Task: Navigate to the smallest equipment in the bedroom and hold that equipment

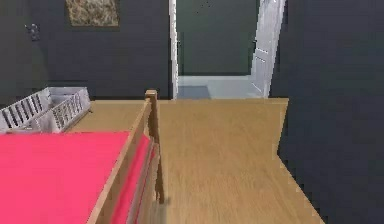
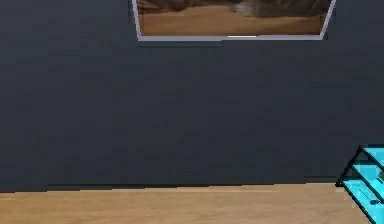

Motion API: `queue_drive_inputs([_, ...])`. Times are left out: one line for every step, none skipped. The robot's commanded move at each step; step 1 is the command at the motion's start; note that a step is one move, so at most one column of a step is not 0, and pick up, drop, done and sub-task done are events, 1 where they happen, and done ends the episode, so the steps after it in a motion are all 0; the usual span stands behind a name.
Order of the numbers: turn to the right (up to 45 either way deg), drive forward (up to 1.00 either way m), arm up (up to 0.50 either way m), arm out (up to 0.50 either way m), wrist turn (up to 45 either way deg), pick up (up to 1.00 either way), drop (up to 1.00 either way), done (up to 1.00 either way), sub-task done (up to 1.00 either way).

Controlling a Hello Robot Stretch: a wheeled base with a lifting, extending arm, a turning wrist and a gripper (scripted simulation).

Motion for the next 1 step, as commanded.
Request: queue_drive_inputs([0.0, 1.0, 0.0, 0.0, 0.0, 0.0, 0.0, 0.0, 0.0])
